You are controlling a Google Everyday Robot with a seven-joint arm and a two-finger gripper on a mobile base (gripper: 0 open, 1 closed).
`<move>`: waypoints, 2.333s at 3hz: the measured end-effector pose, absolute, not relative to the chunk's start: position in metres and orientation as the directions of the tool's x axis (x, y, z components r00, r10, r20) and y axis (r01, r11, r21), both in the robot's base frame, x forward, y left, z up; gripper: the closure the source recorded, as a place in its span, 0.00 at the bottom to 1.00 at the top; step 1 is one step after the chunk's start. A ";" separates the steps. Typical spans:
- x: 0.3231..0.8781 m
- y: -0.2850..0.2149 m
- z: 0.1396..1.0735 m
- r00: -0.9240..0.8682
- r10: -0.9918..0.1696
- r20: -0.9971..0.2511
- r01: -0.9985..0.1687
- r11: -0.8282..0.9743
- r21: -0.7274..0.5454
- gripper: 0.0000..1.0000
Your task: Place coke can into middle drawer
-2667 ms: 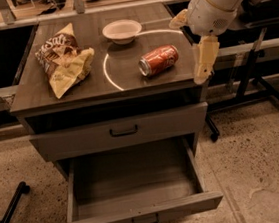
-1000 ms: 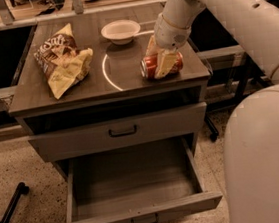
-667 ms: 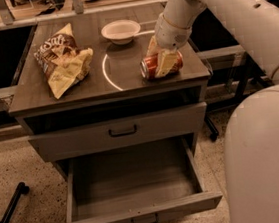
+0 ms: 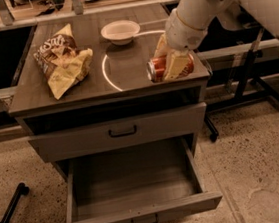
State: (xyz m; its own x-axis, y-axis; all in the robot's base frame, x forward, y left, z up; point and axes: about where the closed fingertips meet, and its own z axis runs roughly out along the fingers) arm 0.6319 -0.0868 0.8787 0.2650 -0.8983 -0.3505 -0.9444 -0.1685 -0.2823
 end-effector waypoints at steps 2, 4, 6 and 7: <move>0.589 -0.080 0.869 0.224 -0.882 -0.415 -0.959 -0.123 -0.256 1.00; 0.583 -0.070 0.822 0.179 -0.903 -0.391 -0.967 -0.088 -0.239 1.00; 0.561 -0.057 0.745 0.101 -0.914 -0.393 -0.973 -0.008 -0.231 1.00; 0.548 -0.057 0.714 0.039 -0.910 -0.413 -0.975 0.056 -0.215 1.00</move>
Offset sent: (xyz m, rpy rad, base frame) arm -0.0355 0.0054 -0.0021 0.0590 0.0211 -0.0293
